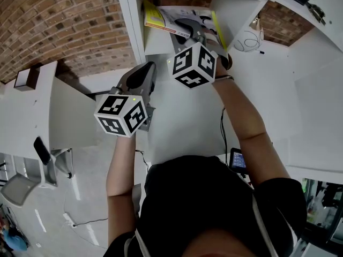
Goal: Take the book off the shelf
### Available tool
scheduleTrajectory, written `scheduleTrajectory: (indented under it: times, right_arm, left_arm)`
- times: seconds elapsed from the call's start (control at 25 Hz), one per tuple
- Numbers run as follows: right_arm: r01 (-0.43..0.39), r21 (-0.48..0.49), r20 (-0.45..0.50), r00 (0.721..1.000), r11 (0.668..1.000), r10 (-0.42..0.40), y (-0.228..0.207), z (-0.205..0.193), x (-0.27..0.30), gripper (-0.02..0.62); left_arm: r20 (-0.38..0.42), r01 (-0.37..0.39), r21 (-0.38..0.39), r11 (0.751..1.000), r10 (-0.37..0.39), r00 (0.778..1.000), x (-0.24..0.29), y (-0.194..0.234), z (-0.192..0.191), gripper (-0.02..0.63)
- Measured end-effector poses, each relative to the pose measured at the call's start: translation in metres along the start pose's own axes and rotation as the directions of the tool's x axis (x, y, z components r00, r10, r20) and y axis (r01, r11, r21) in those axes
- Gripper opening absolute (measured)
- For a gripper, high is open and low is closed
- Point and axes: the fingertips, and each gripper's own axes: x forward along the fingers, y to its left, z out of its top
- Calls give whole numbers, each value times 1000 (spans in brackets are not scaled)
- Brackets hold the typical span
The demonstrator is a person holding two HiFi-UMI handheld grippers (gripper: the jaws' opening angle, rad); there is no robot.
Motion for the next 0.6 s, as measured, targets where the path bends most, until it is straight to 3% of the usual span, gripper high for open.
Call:
scheduleTrajectory:
  times: [0.16,0.6]
  right_arm:
    - [2,110,45,999,994,-7,-20,11,-14,66]
    - [6,99,37,999,995,-10,-6,11,-42,67]
  left_arm:
    - [9,12,-6,1000,-11,1000,4,-3,4,6]
    - [13,55,31,998,-55,998,4,-28,8,6]
